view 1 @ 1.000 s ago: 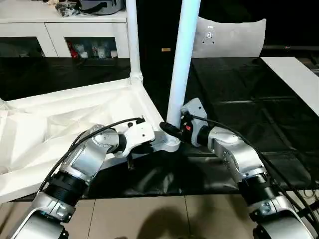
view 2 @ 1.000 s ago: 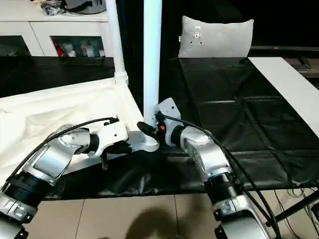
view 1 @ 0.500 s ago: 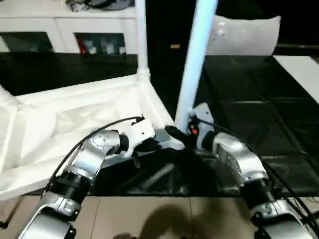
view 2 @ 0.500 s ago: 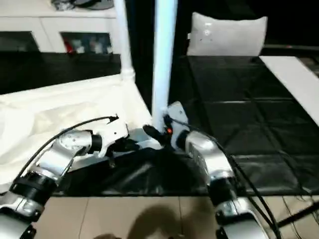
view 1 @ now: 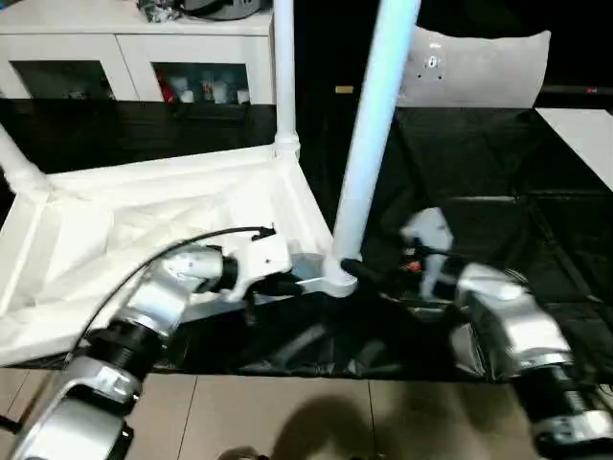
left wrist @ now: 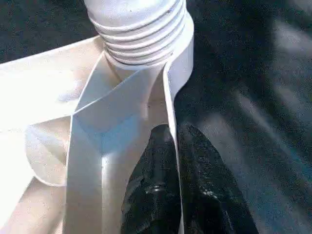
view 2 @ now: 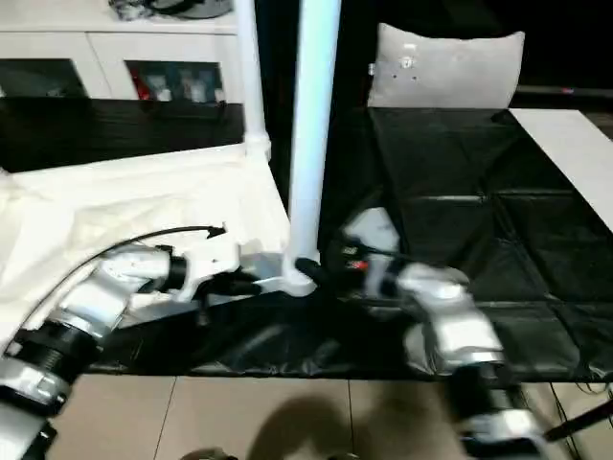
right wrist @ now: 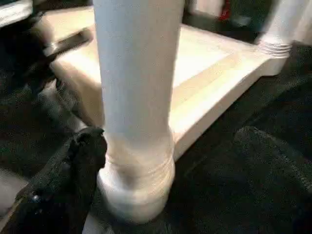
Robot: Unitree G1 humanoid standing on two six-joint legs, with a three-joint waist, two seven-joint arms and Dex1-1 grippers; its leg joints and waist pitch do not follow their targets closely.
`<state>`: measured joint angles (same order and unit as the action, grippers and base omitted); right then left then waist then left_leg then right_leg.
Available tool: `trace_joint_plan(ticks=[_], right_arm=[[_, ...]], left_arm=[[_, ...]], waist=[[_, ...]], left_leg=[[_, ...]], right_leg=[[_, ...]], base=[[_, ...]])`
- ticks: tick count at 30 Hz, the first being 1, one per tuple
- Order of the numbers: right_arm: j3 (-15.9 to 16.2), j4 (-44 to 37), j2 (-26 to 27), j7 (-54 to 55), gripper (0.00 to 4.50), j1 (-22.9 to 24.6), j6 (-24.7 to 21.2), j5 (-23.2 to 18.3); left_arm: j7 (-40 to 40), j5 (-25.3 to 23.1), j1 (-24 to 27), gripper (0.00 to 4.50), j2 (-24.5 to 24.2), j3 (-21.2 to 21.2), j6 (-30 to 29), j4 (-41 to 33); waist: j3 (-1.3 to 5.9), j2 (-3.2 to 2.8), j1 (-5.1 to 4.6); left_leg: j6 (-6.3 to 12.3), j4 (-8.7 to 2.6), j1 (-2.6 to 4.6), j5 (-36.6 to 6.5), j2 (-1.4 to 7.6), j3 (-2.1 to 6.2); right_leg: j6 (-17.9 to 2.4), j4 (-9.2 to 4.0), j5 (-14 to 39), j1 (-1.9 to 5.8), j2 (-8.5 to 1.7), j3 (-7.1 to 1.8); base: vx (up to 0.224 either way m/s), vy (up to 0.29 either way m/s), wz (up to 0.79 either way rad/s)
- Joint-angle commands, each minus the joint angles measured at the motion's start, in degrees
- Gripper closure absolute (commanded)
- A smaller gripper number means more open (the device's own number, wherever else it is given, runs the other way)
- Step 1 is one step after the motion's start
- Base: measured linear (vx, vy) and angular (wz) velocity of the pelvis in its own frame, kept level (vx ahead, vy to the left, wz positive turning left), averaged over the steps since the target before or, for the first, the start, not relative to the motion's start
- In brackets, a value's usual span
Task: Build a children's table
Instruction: Rotate leg to tighten
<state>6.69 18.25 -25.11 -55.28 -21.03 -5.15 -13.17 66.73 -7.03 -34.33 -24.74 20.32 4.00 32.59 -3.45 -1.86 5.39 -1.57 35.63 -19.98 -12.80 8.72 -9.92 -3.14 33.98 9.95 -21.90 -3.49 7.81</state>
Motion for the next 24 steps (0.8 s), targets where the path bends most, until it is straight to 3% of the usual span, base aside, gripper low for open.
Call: trace_joint_plan(ticks=[1,4,8,12,19,20,22,24], right_arm=[[0.4,-1.9,-1.9,-4.6,0.03,0.5,0.1,-0.5],[1.7,-2.9,-3.9,-8.3,0.03,0.4,-0.6,-0.5],[5.1,-3.3,-5.2,-10.1,0.03,-0.2,-0.4,2.1],[6.0,-2.4,-4.7,-10.6,0.03,-0.8,-0.3,2.4],[6.9,0.1,-2.8,-11.9,0.03,-2.3,-0.6,2.3],[6.9,0.0,-2.7,-12.3,0.3,-2.3,-1.1,1.6],[6.9,-0.2,-2.5,-12.7,0.3,-2.3,-1.5,1.2],[6.8,-0.2,-2.3,-13.5,0.62,-2.4,-2.1,0.5]], left_arm=[[4.0,-2.8,-0.4,4.5,-0.9,3.8,3.3,2.0],[6.6,-2.2,-1.8,4.5,-0.7,4.5,5.9,2.9],[9.9,-1.4,-3.8,4.5,-0.3,5.5,8.3,3.4],[11.6,-1.3,-4.6,4.5,0.0,6.2,9.6,3.9],[13.7,-1.9,-6.3,4.5,0.7,7.5,13.1,6.1],[14.0,-1.8,-6.5,4.5,0.8,7.4,13.3,6.5],[14.2,-1.7,-6.7,4.5,0.9,7.5,13.5,6.8],[14.4,-1.7,-7.0,4.5,0.9,7.6,14.0,7.4]], waist=[[3.73,-0.24,0.1],[3.75,-0.26,0.09],[3.92,-0.37,0.7],[4.04,-0.33,1.3],[3.91,-0.57,1.22],[3.94,-0.51,1.21],[4.03,-0.55,1.32],[4.0,-0.53,1.35]], left_leg=[[4.04,-4.61,0.08,-9.6,5.32,2.36],[4.39,-4.46,0.09,-9.7,5.03,2.25],[4.44,-4.49,0.31,-8.7,5.5,2.27],[3.97,-4.59,0.25,-8.5,5.76,2.35],[3.6,-4.63,0.22,-9.2,5.64,2.31],[3.49,-4.66,0.29,-9.4,5.77,2.34],[3.44,-4.66,0.26,-9.2,5.87,2.37],[3.49,-4.68,0.19,-9.0,5.92,2.37]], right_leg=[[-5.9,-5.08,18.5,3.09,-6.95,-4.76],[-5.9,-5.38,19.8,3.02,-6.82,-4.46],[-5.9,-5.29,19.8,2.78,-7.01,-4.54],[-7.0,-4.75,17.2,2.83,-7.16,-4.65],[-7.1,-4.95,17.9,2.87,-7.12,-4.55],[-7.0,-4.99,17.9,2.89,-7.14,-4.56],[-7.2,-4.79,16.9,2.95,-7.24,-4.61],[-7.4,-4.68,16.2,2.92,-7.26,-4.66]], base=[[0.0,0.0,0.0],[0.0,0.0,0.0],[0.0,0.0,0.0],[0.0,0.0,0.0],[0.0,0.0,0.0],[0.0,0.0,0.0],[0.0,0.0,0.0],[0.0,0.0,0.0]])
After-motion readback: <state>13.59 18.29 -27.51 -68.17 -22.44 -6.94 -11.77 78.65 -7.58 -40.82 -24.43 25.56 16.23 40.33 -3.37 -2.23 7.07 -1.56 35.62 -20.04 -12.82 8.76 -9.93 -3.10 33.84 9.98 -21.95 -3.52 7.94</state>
